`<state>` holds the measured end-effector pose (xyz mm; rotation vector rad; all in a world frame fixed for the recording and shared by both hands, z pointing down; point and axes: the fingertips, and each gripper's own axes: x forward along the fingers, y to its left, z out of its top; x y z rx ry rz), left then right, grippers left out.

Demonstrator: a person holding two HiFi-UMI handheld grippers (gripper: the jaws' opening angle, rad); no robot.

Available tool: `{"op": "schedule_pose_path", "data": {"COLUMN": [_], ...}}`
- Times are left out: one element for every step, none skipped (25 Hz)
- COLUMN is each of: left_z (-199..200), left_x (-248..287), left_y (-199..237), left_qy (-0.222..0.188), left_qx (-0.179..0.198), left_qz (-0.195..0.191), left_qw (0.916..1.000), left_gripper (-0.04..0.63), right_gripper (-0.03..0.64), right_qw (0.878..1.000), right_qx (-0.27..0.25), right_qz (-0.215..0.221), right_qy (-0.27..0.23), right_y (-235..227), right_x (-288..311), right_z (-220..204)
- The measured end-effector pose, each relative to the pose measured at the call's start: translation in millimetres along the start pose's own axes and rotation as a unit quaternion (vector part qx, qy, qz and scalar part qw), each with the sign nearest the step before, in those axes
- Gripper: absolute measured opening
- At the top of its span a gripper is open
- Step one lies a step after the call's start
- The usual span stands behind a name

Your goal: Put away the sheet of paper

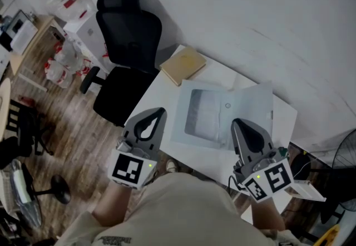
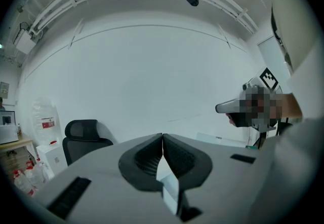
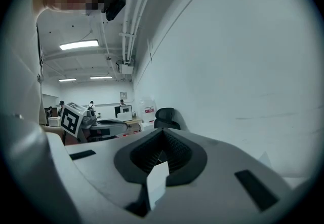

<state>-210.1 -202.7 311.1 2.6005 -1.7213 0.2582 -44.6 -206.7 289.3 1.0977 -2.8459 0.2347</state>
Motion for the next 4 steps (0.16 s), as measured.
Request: {"op": "schedule_pose_path", "data": {"left_z": [1.1,2.4,3.6,4.9], "left_x": [-0.2,-0.5,-1.0,-1.5], "left_y": [-0.6,-0.9,-1.1,-1.2], "left_qy": [-0.001,-0.001,-0.002,-0.003], "left_qx": [-0.001,-0.001,-0.001,-0.001], "left_qz": [0.000,0.000,0.000,0.001], "left_qw": [1.0000,1.0000,1.0000,1.0000], "left_gripper": [0.020,0.020,0.020,0.020], "right_gripper": [0.021,0.021,0.021,0.021], "right_qw": [1.000,1.000,1.000,1.000], "right_qx": [-0.001,-0.003,-0.004,-0.005], "right_qz": [0.001,0.001,0.002,0.002], "right_qy": [0.000,0.001,0.002,0.003], "right_y": [0.0,0.2,0.3,0.5], "right_x": [-0.1,-0.2,-0.2,-0.2], "right_z": [0.4,0.8,1.0,1.3]}}
